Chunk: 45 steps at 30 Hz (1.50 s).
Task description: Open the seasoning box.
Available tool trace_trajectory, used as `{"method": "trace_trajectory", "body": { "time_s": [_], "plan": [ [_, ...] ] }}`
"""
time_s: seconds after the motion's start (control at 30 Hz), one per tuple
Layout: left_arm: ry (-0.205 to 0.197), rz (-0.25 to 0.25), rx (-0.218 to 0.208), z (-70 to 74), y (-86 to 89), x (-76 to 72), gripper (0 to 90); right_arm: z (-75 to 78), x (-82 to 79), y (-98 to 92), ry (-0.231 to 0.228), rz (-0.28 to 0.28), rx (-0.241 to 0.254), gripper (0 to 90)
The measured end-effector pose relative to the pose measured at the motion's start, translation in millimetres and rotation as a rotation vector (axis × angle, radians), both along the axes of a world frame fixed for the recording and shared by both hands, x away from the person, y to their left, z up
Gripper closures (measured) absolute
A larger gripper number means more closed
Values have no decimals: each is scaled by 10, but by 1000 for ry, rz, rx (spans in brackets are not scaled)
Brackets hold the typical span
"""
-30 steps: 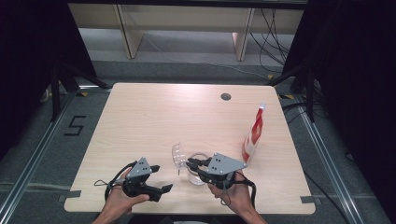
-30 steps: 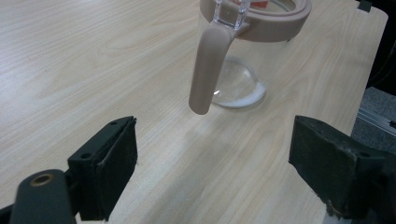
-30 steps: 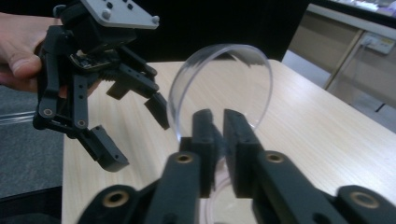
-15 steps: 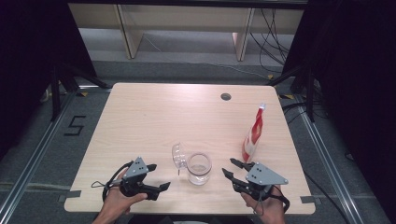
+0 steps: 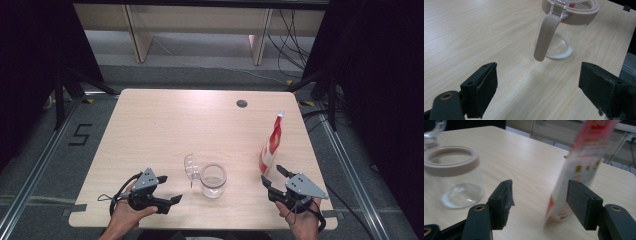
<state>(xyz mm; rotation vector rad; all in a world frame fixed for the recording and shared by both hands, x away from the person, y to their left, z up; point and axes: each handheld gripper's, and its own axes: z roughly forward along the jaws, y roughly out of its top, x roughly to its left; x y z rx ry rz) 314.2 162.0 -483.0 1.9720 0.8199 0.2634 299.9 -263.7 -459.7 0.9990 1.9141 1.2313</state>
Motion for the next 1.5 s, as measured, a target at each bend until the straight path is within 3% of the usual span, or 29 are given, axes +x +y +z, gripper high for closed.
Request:
{"method": "trace_trajectory", "body": {
  "time_s": [0.07,0.1,0.17,0.37,0.53,0.6,0.73,0.77,0.87,0.93,0.97,1.0,1.17,1.3,1.4,1.43,1.5],
  "plan": [
    [1,-1,6,3,-4,-4,151,-32,67,-40,17,-32,16,347],
    [-1,-4,9,1,-5,-3,151,-49,116,-67,-8,-44,-5,331],
    [4,-3,-1,-8,-15,-4,151,-72,171,-68,21,-78,14,282],
    [-2,-14,7,-15,-6,-11,151,-115,384,-45,-7,-131,3,187],
    [-4,-11,5,-22,-11,-21,151,-143,498,3,-16,-144,-11,180],
    [-8,-13,4,-25,-9,-22,151,-162,550,17,-10,-138,8,184],
    [-9,-11,15,-13,0,-22,151,-189,617,38,-19,-164,1,189],
    [-8,-11,9,-17,-2,-19,151,-197,620,61,-19,-183,19,189],
    [-7,-9,15,-22,-4,-13,151,-219,676,62,-26,-159,11,179],
    [-7,-5,1,-27,-19,-20,151,-233,672,89,-12,-176,36,174],
    [-6,-9,7,-25,-16,-21,151,-246,710,86,-29,-146,30,168],
    [-6,-10,7,-26,-15,-21,151,-249,707,103,-31,-158,39,167],
    [-7,-18,7,-37,-12,-12,151,-269,750,105,-41,-144,24,166],
    [-3,-17,26,-28,-12,-19,151,-281,784,97,-47,-168,24,174],
    [-3,-13,11,-30,-24,-23,151,-294,790,109,-32,-194,27,184],
    [-2,-19,5,-34,-22,-17,151,-295,822,86,-54,-169,-1,191],
    [-1,-20,10,-34,-16,-14,151,-298,807,98,-33,-196,31,198]
  ]
}}
